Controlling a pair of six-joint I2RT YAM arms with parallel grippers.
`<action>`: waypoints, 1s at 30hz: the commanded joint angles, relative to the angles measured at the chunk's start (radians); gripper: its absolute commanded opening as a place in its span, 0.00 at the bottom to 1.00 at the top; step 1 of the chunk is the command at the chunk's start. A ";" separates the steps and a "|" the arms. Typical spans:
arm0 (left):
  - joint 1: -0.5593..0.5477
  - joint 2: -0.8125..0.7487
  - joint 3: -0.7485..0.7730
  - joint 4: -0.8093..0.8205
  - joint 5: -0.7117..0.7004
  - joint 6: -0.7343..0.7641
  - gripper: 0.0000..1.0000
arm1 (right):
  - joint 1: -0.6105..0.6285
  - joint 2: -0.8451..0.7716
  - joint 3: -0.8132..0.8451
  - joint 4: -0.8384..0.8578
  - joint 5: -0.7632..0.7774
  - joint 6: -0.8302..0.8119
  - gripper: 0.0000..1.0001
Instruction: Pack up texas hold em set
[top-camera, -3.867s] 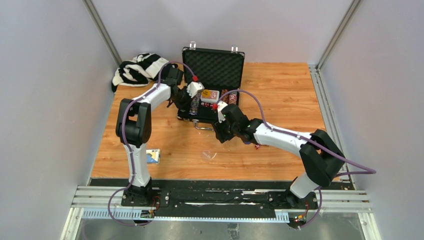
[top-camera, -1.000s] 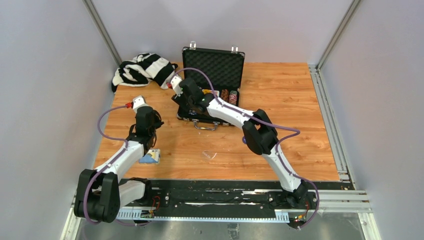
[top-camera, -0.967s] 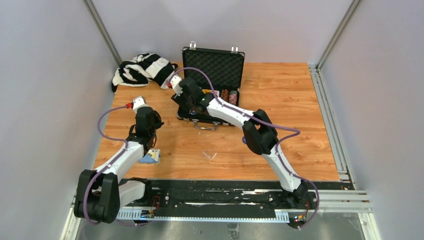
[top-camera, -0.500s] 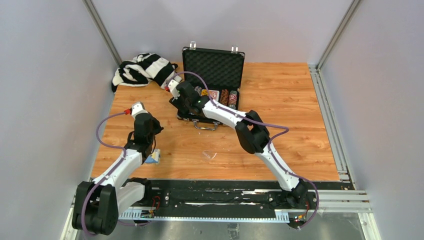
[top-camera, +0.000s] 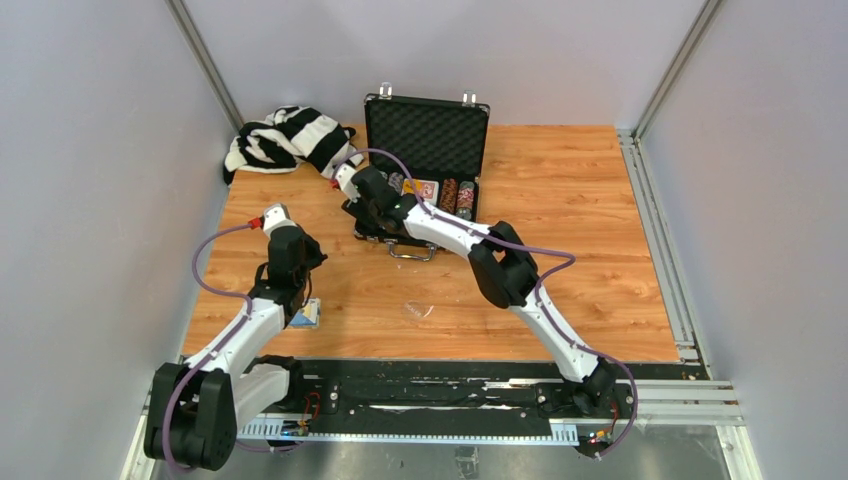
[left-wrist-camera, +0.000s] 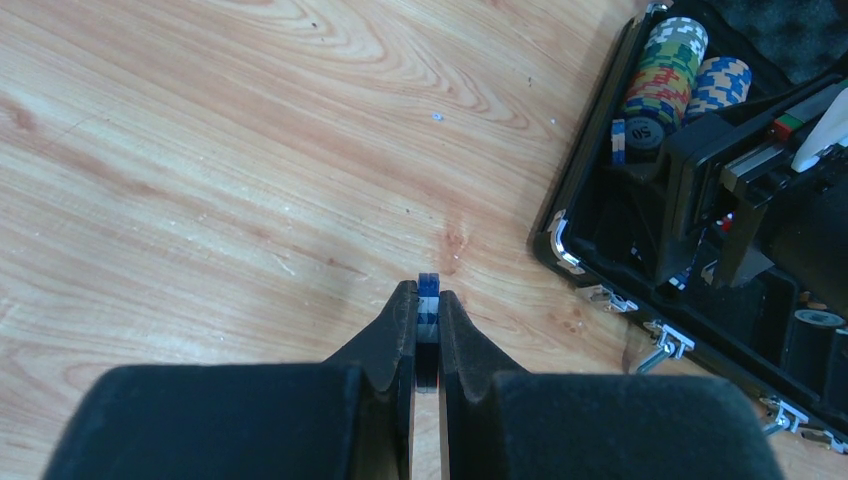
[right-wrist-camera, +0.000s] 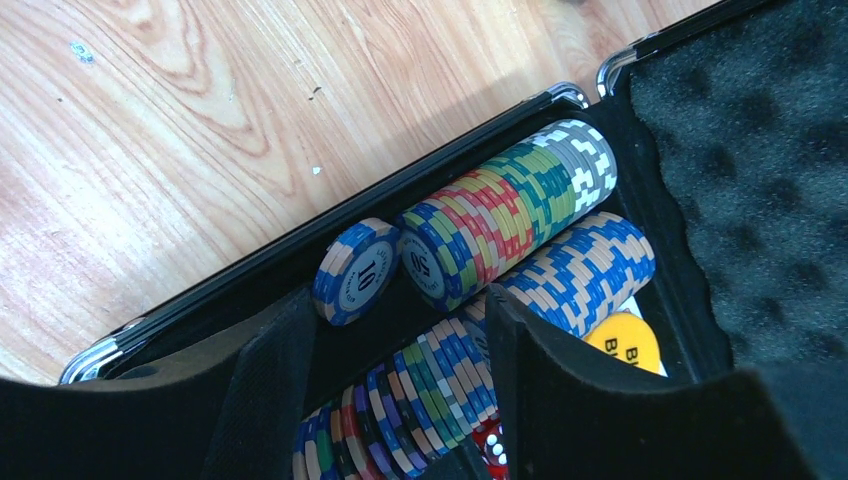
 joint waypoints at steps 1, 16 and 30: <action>0.001 0.012 -0.002 0.016 0.009 0.001 0.00 | 0.012 -0.007 0.003 0.020 0.093 -0.068 0.62; 0.001 0.052 -0.001 0.048 0.060 -0.006 0.00 | -0.045 -0.012 0.041 0.025 0.116 -0.052 0.61; 0.000 0.091 -0.005 0.128 0.197 0.037 0.00 | -0.094 -0.025 0.026 0.028 0.095 -0.021 0.61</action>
